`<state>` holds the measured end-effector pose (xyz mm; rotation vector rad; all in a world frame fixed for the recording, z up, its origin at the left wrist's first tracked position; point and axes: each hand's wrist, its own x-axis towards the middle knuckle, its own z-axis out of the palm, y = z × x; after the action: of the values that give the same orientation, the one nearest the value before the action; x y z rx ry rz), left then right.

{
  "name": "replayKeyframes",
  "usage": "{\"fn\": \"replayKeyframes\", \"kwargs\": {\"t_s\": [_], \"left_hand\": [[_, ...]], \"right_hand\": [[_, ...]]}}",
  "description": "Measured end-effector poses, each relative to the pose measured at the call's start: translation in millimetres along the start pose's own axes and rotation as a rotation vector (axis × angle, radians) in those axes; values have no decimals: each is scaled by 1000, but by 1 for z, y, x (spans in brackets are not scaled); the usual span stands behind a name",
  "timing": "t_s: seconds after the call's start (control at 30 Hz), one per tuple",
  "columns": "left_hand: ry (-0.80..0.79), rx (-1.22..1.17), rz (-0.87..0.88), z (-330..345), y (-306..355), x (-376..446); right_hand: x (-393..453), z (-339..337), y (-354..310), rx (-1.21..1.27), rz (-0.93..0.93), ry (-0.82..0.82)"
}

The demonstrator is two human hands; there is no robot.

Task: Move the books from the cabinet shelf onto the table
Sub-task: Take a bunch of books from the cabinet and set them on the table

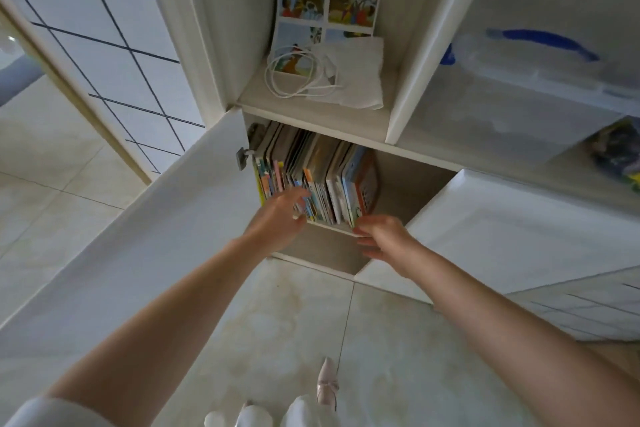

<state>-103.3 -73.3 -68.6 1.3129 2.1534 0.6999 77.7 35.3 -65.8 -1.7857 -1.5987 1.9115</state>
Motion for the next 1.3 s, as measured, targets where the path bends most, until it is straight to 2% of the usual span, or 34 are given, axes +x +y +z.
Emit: {"fn": "replayKeyframes", "kwargs": {"t_s": [0.13,0.37,0.53,0.7,0.9,1.0,1.3], "left_hand": [[15,-158,-107,53,-1,36],[22,-332,-231,132,-15,84],[22,-462,-311,167,-26,117],[11,-550,-286,184,-37,147],[76,-604,-218,202,-45,151],[86,-593,-165,208,-52,151],[149,-695,-107,236,-51,148]], "right_hand": [[56,-24,-24,-91,55,1],[137,-14,-48,38,190,-39],[182,-3,-62,-36,136,59],[213,4,-73,-109,161,65],[245,30,-60,-39,203,110],[240,36,-58,-41,165,184],[226,19,-36,-93,137,252]]}}
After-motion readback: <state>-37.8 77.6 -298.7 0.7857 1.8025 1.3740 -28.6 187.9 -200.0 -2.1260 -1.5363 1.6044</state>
